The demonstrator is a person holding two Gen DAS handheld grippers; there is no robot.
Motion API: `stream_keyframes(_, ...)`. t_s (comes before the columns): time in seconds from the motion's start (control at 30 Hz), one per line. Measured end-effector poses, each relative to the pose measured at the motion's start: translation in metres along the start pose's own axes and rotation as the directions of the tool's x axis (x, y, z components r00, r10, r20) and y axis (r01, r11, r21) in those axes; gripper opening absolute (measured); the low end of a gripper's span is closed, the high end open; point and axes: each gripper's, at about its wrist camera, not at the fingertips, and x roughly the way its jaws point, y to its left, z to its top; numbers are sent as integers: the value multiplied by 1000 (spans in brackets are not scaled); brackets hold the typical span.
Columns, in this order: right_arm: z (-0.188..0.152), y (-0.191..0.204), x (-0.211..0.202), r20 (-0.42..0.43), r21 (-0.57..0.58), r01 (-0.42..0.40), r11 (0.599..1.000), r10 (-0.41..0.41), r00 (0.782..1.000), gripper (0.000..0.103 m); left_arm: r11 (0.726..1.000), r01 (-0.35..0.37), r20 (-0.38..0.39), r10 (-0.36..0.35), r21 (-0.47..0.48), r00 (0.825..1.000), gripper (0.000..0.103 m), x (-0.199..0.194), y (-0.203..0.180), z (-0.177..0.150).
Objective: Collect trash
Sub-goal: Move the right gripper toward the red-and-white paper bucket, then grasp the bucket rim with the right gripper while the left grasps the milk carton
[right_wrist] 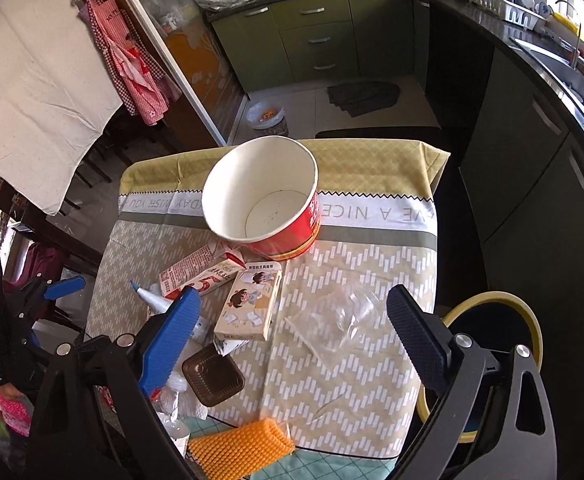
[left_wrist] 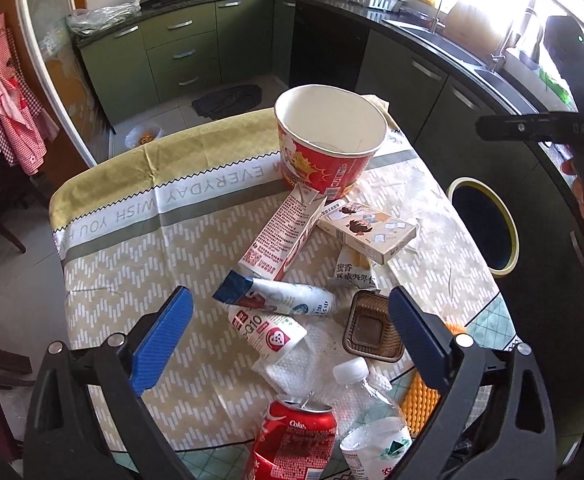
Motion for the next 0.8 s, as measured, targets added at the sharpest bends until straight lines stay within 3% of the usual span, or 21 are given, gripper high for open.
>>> stream_keyframes(0.07, 16, -2, 15, -29, 15, -7, 1000, 8, 1000, 87, 1000, 22, -29, -22, 12, 999, 86, 11, 2, 9)
stream_keyframes(0.3, 65, -1, 67, -113, 32, -1, 999, 5, 994, 58, 997, 57, -108, -50, 60, 993, 71, 47, 6, 38)
stream_keyframes(0.47, 89, -4, 108, -184, 29, 76, 997, -69, 980, 37, 992, 76, -166, -58, 105, 984, 59, 67, 1, 48)
stream_keyframes(0.8, 102, -9, 157, -252, -2, 164, 986, -159, 954, 29, 986, 62, -218, -27, 157, 975, 57, 90, 1, 51)
